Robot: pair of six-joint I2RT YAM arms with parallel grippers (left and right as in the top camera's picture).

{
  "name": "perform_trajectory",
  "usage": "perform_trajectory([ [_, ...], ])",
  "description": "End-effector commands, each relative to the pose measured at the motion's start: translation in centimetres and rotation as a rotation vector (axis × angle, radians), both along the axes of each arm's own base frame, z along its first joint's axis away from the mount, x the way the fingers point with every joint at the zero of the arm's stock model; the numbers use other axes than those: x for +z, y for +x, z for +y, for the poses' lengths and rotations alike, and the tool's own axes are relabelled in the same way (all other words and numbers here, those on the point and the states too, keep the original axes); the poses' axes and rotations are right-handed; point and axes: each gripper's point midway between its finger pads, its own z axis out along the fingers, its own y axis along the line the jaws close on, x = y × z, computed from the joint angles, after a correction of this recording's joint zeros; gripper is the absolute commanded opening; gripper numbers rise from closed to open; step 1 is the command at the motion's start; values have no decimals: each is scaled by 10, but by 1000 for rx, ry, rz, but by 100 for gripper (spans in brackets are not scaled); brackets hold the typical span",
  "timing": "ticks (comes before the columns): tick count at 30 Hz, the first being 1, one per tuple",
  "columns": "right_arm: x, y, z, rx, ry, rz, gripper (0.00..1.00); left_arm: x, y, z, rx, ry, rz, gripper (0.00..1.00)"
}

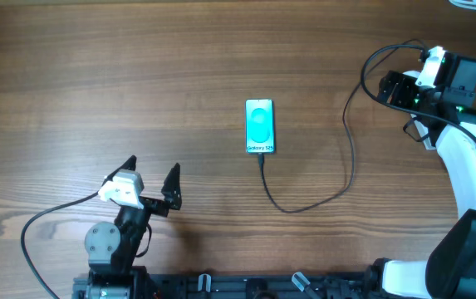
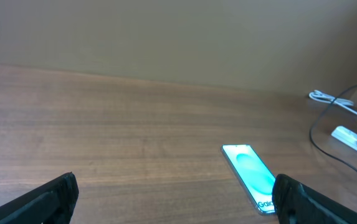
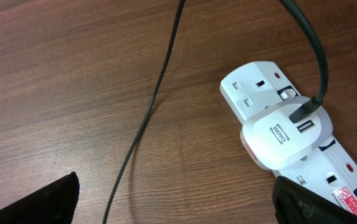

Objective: Plug charger to phone and switch on socket

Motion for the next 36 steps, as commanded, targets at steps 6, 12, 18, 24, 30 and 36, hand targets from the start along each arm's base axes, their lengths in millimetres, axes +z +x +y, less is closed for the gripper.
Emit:
perform_trajectory([
  [6, -2, 1, 3, 17, 9, 1, 100, 5, -1, 3, 20, 21, -32, 100],
  [12, -2, 1, 3, 17, 9, 1, 100, 6, -2, -1, -5, 18, -36, 100],
  [18, -2, 1, 3, 17, 8, 1, 100, 6, -2, -1, -5, 19, -36, 100],
  [24, -2, 1, 3, 17, 9, 1, 100, 6, -2, -1, -5, 19, -36, 100],
  [30, -2, 1, 3, 17, 9, 1, 100, 6, -2, -1, -5, 18, -36, 100],
  [36, -2, 1, 3, 17, 8, 1, 100, 6, -2, -1, -5, 19, -36, 100],
])
